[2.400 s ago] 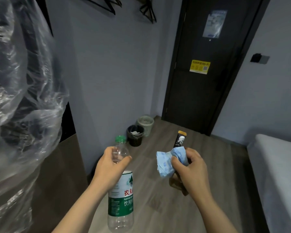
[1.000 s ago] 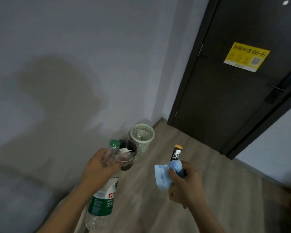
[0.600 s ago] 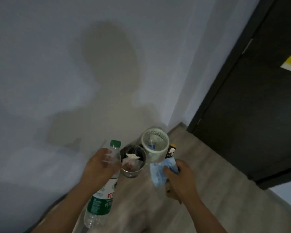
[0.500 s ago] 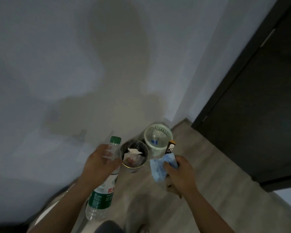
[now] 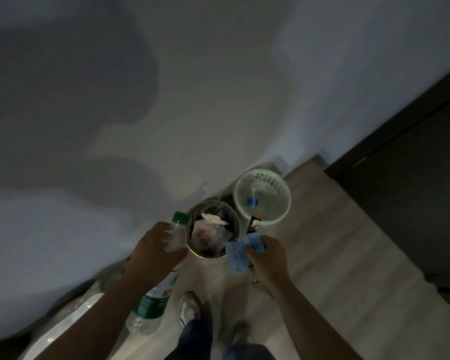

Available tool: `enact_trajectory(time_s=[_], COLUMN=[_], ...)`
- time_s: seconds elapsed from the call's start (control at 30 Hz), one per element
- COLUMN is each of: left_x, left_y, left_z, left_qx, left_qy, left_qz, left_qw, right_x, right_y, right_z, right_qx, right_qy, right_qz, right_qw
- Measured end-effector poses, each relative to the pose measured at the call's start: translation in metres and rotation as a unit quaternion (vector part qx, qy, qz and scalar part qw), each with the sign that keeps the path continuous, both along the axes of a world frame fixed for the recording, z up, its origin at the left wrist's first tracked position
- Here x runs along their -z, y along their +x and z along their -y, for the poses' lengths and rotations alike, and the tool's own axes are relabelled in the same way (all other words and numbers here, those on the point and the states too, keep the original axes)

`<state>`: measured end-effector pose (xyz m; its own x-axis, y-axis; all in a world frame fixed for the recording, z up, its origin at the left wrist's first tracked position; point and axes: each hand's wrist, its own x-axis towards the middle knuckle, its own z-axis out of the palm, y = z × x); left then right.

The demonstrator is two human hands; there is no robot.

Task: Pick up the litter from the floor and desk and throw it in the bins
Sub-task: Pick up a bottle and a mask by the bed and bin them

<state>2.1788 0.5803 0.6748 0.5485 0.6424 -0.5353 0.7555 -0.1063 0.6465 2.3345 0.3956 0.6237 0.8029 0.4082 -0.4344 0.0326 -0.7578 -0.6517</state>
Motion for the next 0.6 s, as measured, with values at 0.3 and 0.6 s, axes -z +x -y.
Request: enact_trajectory(time_s=[0.3,0.6], left_x=[0.119,0.192], left_y=[0.04,0.047], left_z=[-0.032,-0.029], left_qx=[0.02,0.019], left_qy=[0.033,0.054], left_qz=[-0.066,-0.079], left_qw=[0.997,0.995], right_x=[0.157,0.255], right_y=[0.045,0.065], right_z=[-0.05,-0.089], right_qx=[-0.041,-0.068], right_qy=[-0.047,-0.073], right_qz=[-0.048,-0.068], right_qw=[0.997,0.993])
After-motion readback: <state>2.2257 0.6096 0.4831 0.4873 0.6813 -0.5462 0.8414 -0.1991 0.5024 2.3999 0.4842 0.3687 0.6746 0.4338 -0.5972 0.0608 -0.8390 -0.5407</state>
